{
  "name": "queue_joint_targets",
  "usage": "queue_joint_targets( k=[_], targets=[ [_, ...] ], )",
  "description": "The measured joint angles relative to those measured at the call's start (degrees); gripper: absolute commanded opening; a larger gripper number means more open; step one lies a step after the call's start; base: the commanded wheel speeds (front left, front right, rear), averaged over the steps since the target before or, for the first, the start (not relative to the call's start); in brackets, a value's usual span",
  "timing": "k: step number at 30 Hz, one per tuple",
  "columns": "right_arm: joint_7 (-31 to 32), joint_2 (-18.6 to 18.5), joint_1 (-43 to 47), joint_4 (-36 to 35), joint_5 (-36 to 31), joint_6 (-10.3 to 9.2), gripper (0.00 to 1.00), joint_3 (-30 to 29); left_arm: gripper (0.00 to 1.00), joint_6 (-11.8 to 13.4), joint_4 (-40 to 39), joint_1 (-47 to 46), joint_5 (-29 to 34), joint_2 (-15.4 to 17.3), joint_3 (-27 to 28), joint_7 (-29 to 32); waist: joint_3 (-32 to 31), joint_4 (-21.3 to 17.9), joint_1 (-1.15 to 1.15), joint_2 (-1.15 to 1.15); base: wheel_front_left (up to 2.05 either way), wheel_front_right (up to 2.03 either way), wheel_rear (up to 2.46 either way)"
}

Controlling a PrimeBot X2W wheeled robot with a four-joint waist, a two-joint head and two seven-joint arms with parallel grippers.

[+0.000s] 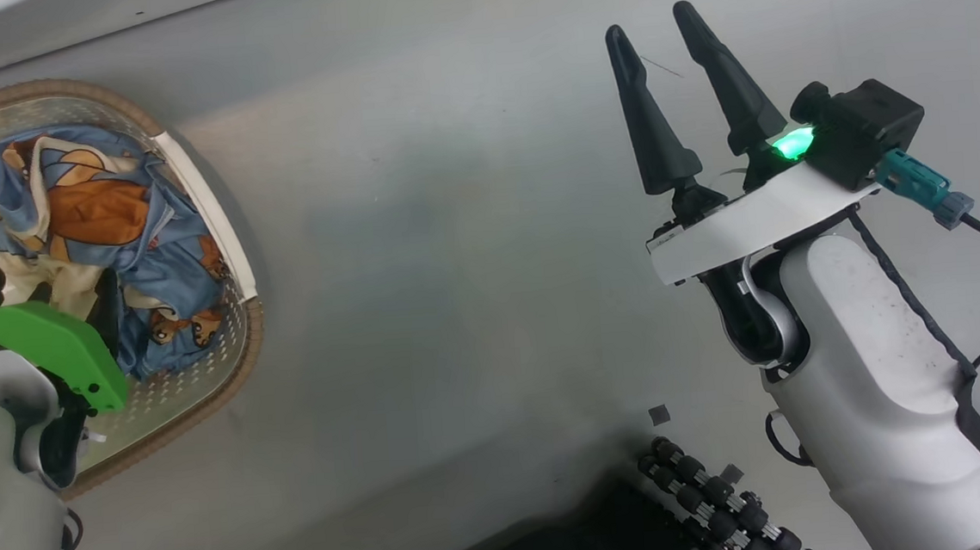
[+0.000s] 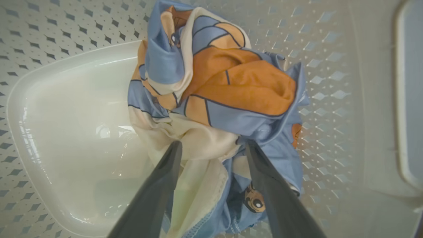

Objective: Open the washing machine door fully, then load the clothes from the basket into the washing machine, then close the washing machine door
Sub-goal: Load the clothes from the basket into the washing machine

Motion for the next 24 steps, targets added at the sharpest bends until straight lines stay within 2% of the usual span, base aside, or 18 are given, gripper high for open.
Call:
queue_joint_targets(
  k=[8, 15, 20, 21, 22, 23, 24],
  targets=[
    [0.0, 0.5, -0.1, 0.0, 0.0, 0.0, 1.0, -0.1, 1.0, 0.0, 2.9, -3.3, 0.0, 0.4, -2.9, 1.6, 1.9, -2.0, 0.0, 0.0, 0.0, 0.0, 0.0],
    [0.0, 0.7, -0.2, -0.1, -0.1, 0.0, 1.0, -0.4, 1.0, 0.0, 9.5, -7.5, 1.2, 2.4, -3.1, 5.2, 3.3, -2.8, -0.01, 0.0, 0.0, 0.0, 0.0],
    [0.0, 0.7, -0.3, 0.0, -0.5, 0.0, 1.0, -0.4, 1.0, 0.0, 11.3, -9.3, 1.5, 2.2, -3.0, 5.5, 3.3, -2.8, 0.0, 0.0, 0.0, 0.0, 0.0],
    [0.0, 0.7, -0.4, 0.0, -0.5, 0.0, 1.0, -0.4, 0.71, 0.0, 11.4, -9.6, 1.5, 2.0, -3.1, 5.0, 3.2, -2.8, 0.0, 0.0, 0.0, 0.0, 0.0],
    [0.0, 0.7, -0.6, 0.0, -0.5, 0.0, 1.0, -0.4, 0.71, 0.0, 11.4, -10.0, 1.6, 1.9, -3.1, 4.3, 3.2, -2.8, 0.0, 0.0, 0.0, 0.0, 0.0],
    [0.0, 0.7, -0.9, 0.0, -0.5, 0.0, 1.0, -0.4, 0.0, 0.0, 11.6, -10.5, 1.6, 1.7, -3.0, 3.8, 3.2, -2.7, 0.0, 0.0, 0.0, 0.0, 0.0],
    [0.0, 0.8, -1.1, 0.0, -0.5, 0.0, 1.0, -0.5, 0.0, 0.0, 12.0, -11.0, 1.6, 1.5, -2.8, 3.8, 3.2, -2.7, 0.0, 0.0, 0.0, 0.0, 0.0]
  ],
)
